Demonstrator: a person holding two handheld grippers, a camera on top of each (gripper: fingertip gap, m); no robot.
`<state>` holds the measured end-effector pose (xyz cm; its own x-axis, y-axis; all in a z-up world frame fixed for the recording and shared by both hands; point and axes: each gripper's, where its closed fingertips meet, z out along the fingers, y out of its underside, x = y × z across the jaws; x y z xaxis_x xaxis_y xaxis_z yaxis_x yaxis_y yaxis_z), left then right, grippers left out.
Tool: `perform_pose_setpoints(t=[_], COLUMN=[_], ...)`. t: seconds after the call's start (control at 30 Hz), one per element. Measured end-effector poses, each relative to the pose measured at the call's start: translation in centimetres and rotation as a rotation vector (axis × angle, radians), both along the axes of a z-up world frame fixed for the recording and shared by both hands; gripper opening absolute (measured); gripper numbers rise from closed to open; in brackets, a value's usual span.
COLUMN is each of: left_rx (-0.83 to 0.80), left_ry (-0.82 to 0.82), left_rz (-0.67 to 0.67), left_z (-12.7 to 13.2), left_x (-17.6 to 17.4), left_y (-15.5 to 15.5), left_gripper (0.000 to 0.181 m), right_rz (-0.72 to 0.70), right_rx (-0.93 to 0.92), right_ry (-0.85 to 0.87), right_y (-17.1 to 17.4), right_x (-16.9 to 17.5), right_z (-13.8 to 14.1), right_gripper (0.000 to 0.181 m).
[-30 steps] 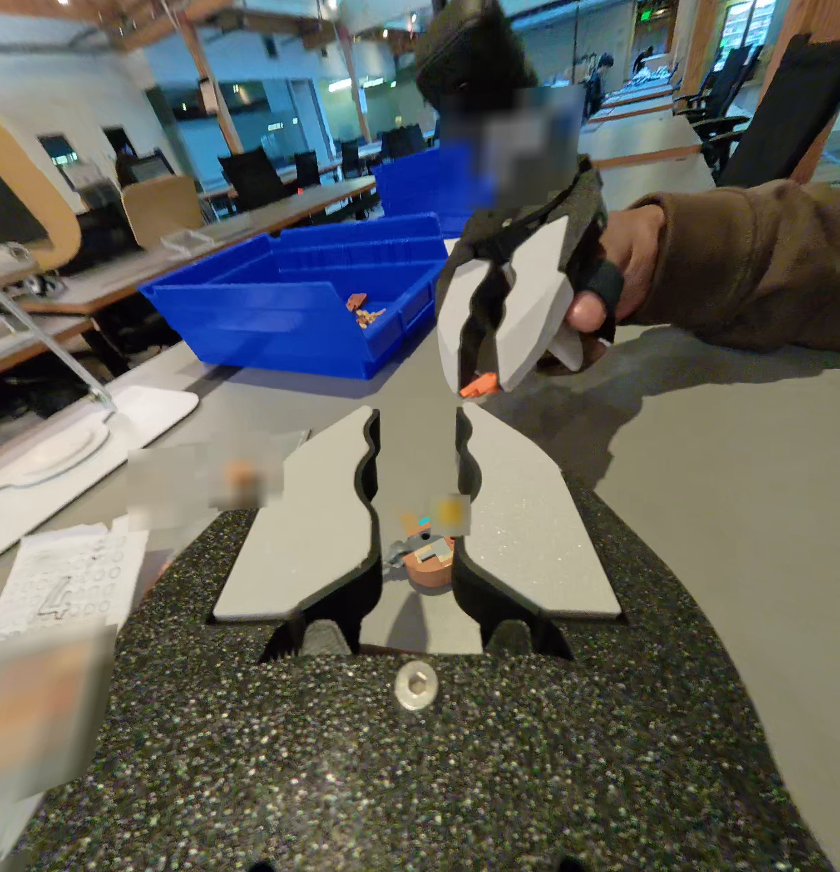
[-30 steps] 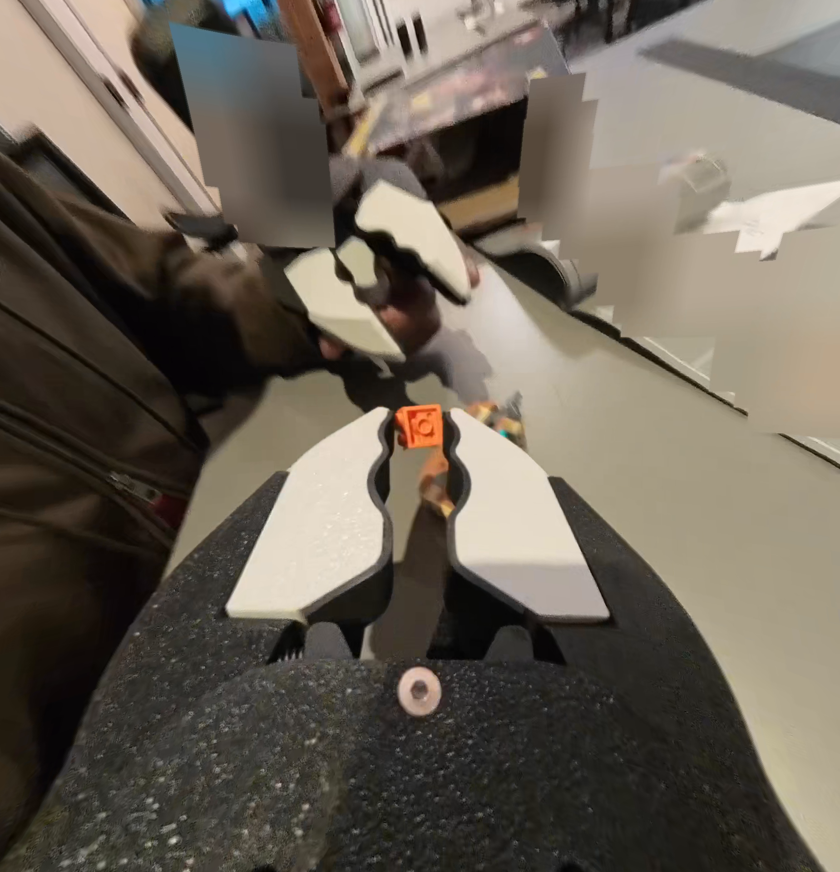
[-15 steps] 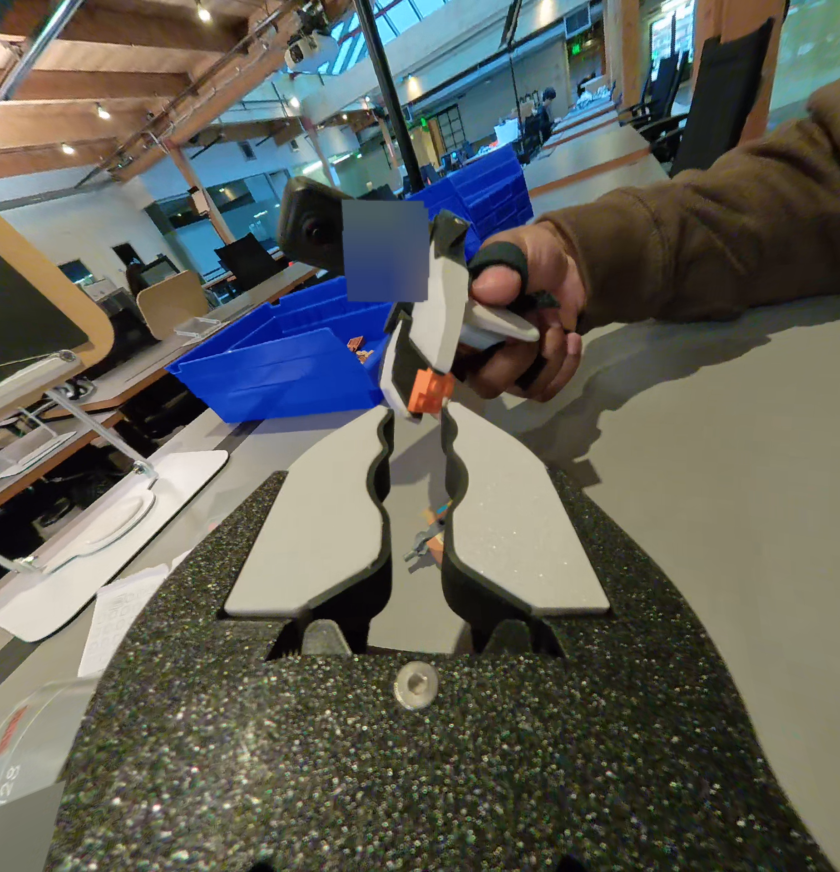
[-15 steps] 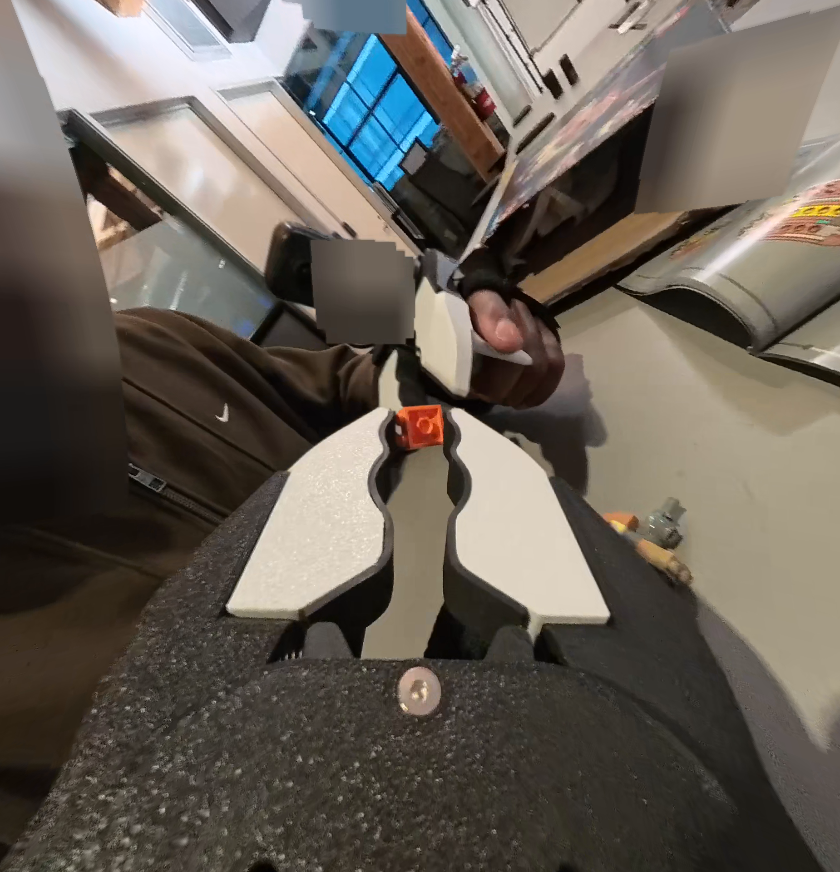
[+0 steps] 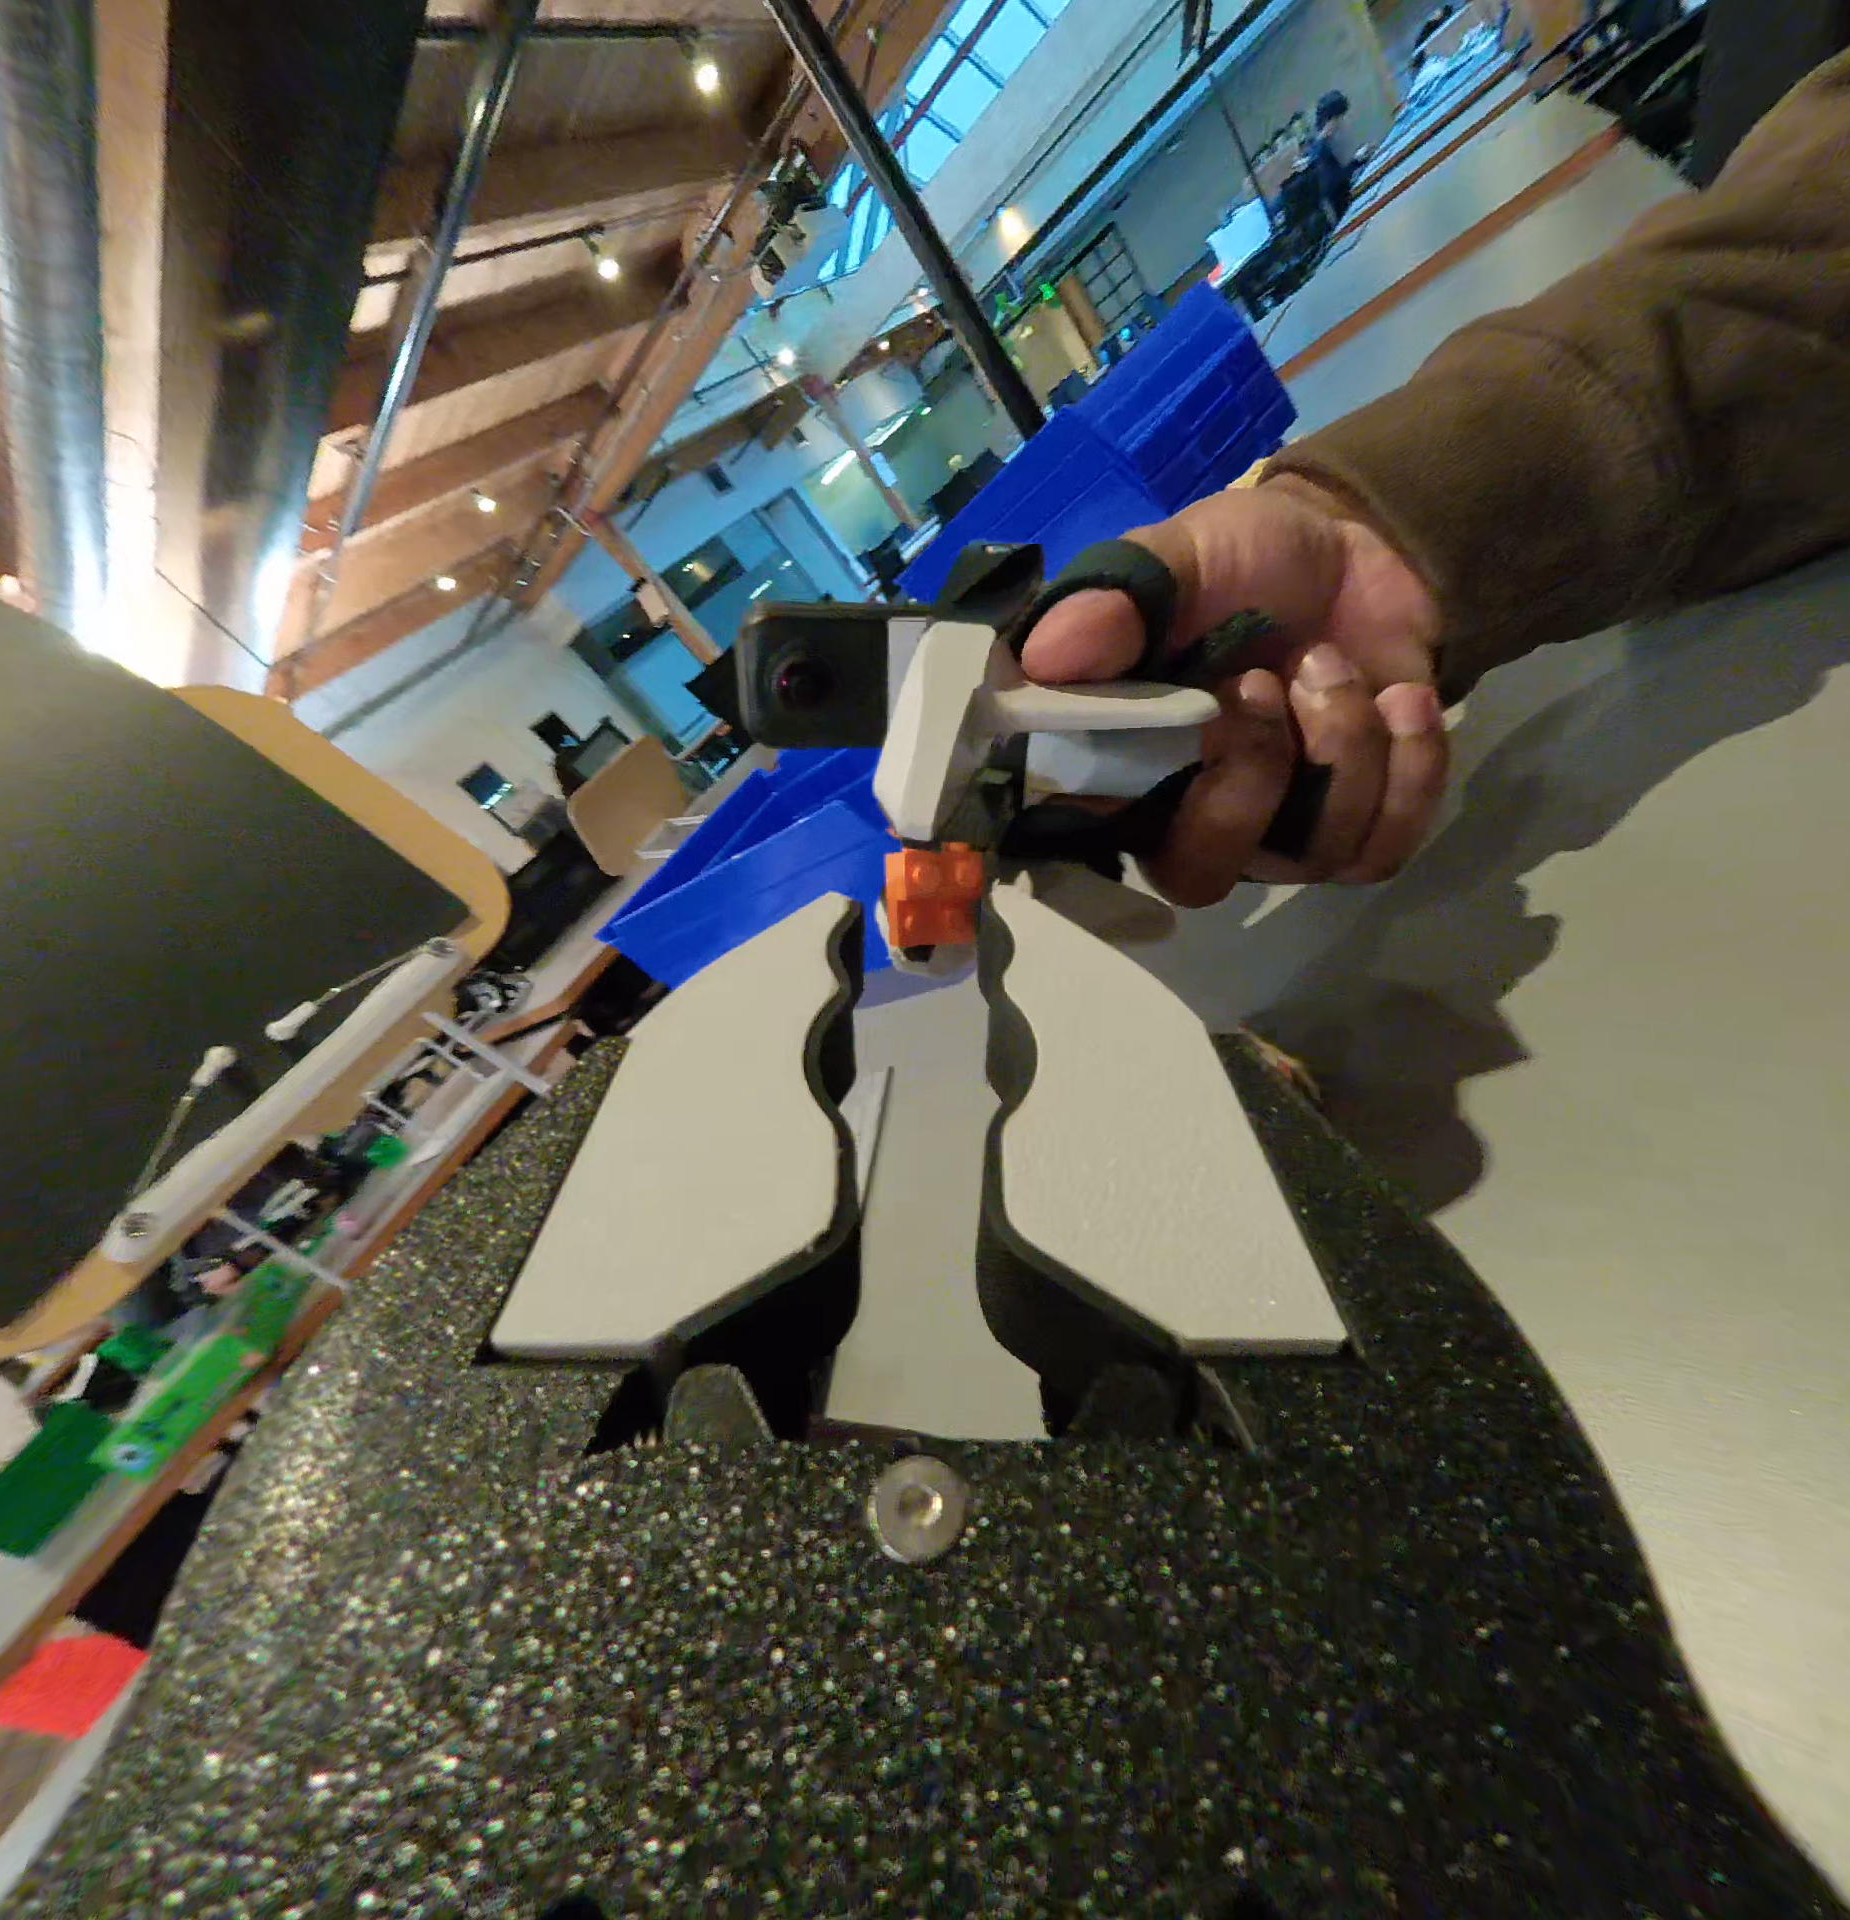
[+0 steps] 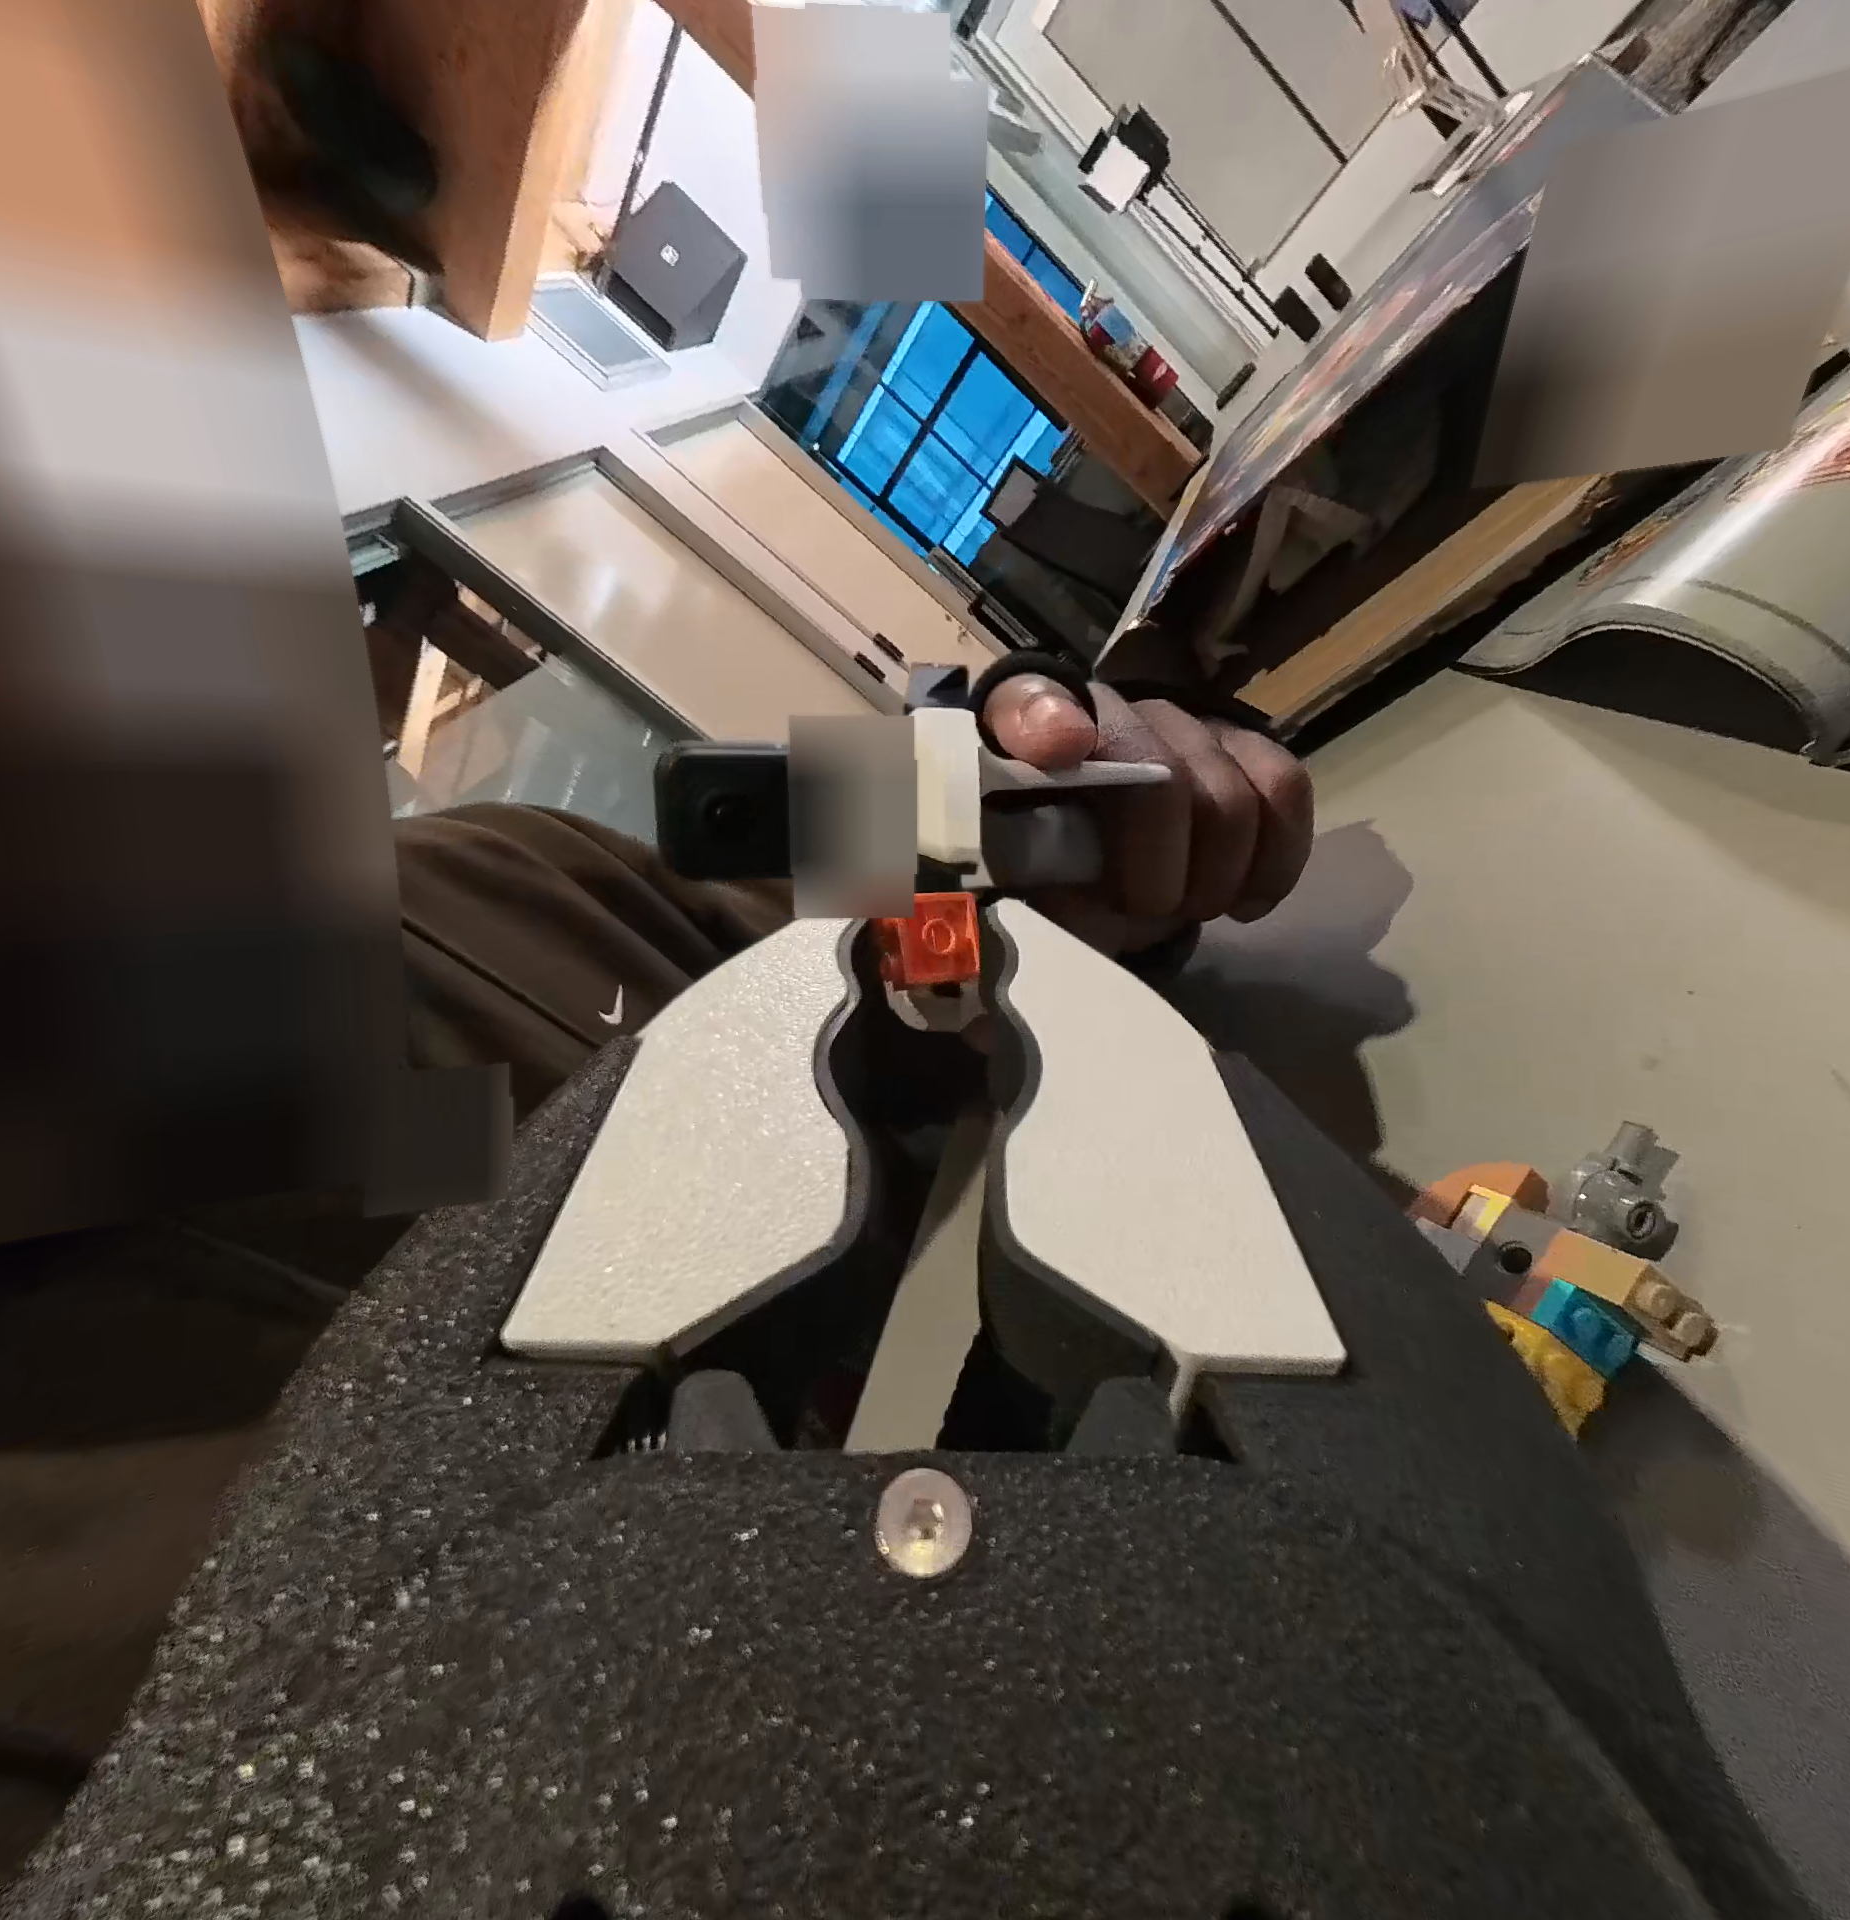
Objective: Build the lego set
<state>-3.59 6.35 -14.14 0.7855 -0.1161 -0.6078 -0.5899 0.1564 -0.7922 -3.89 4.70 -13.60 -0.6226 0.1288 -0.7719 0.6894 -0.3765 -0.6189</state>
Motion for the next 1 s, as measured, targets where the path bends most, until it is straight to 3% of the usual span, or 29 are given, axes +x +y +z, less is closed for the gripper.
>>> perform_pose_setpoints(t=[0.3,0.5,0.77,1.0], left_rx=[0.062,0.029,-0.089,-0.392], left_ry=[0.090,0.047,-0.190,-0.548], left_rz=[0.086,0.065,-0.061,-0.265], left_z=[0.4,0.3,0.1,-1.7], left_x=[-0.3,-0.3,-0.2,0.6], left_y=[0.1,0.1,-0.1,-0.5], left_gripper=[0.016,0.015,0.014,0.014], right_rz=[-0.031,-0.040,-0.128,-0.154], right_rx=[-0.066,-0.046,0.154,0.567], right_ry=[-0.009,0.008,0.163,0.525], right_y=[0.0,0.0,1.3,2.0], right_x=[-0.4,-0.4,-0.5,1.0], right_z=[0.4,0.2,-0.3,-1.1], right_gripper=[0.019,0.019,0.027,0.031])
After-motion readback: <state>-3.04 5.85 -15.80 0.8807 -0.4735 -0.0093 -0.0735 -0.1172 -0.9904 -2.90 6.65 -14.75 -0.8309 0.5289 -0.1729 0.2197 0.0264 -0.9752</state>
